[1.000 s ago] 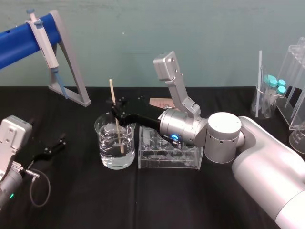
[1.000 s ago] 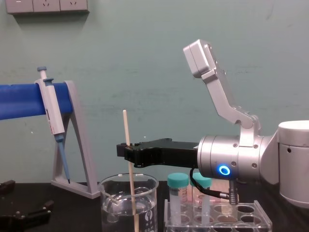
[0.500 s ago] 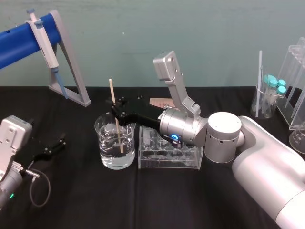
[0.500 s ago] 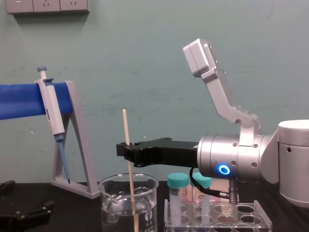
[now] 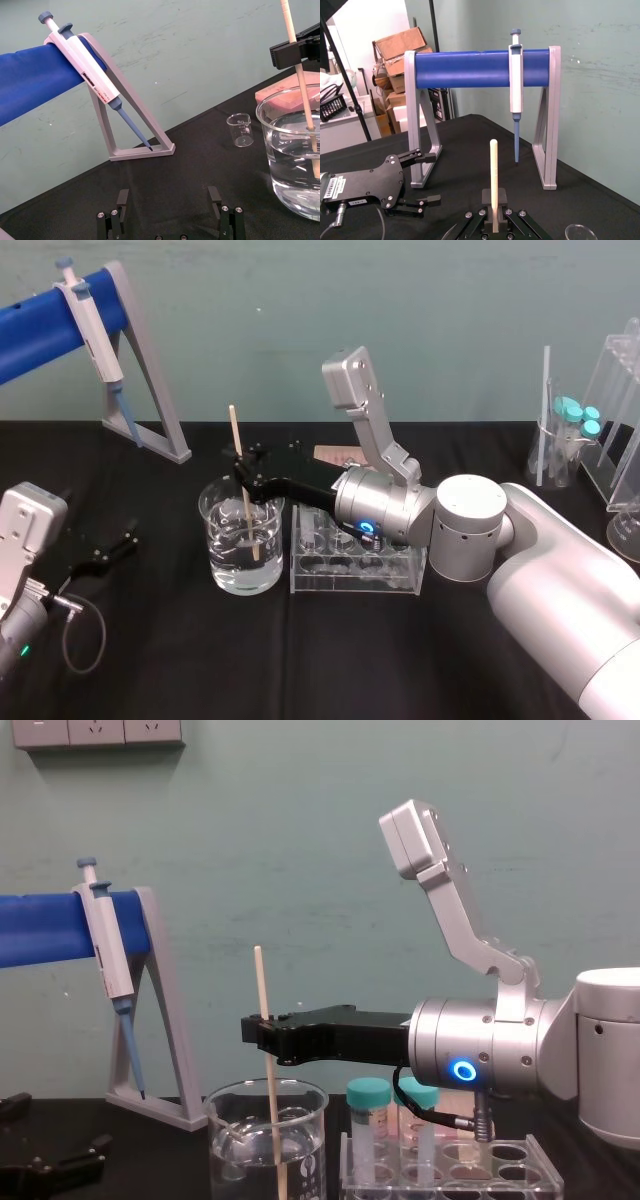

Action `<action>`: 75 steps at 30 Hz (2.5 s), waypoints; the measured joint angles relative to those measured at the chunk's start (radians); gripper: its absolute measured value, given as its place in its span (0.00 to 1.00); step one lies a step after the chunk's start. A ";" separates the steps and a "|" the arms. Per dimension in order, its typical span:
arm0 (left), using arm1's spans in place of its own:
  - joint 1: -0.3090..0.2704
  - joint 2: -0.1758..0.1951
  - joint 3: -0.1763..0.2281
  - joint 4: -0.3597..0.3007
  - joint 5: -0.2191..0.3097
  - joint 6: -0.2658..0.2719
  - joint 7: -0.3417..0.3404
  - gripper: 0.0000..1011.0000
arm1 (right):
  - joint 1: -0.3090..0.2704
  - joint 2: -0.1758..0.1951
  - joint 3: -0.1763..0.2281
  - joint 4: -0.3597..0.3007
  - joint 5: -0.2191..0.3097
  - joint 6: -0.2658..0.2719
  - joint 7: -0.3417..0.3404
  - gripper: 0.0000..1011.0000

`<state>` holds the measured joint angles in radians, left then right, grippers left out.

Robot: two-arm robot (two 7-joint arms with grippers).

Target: Hold the thermometer with one hand and immerse one end into the beaker, then reinsert it into the test tube rack.

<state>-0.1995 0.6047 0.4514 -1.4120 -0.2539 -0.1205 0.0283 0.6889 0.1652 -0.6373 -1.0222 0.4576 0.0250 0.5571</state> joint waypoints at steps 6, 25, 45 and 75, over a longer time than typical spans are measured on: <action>0.000 0.000 0.000 0.000 0.000 0.000 0.000 0.99 | 0.000 0.000 0.000 0.000 0.000 0.000 -0.001 0.05; 0.000 0.000 0.000 0.000 0.000 0.000 0.000 0.99 | 0.000 0.000 0.000 0.000 0.000 0.000 0.000 0.05; 0.000 0.000 0.000 0.000 0.000 0.000 0.000 0.99 | 0.000 0.000 0.000 0.000 0.000 0.000 0.000 0.05; 0.000 0.000 0.000 0.000 0.000 0.000 0.000 0.99 | 0.000 0.000 0.000 0.000 0.000 0.000 0.000 0.05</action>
<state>-0.1996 0.6047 0.4514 -1.4120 -0.2540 -0.1205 0.0283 0.6888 0.1652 -0.6372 -1.0223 0.4574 0.0251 0.5567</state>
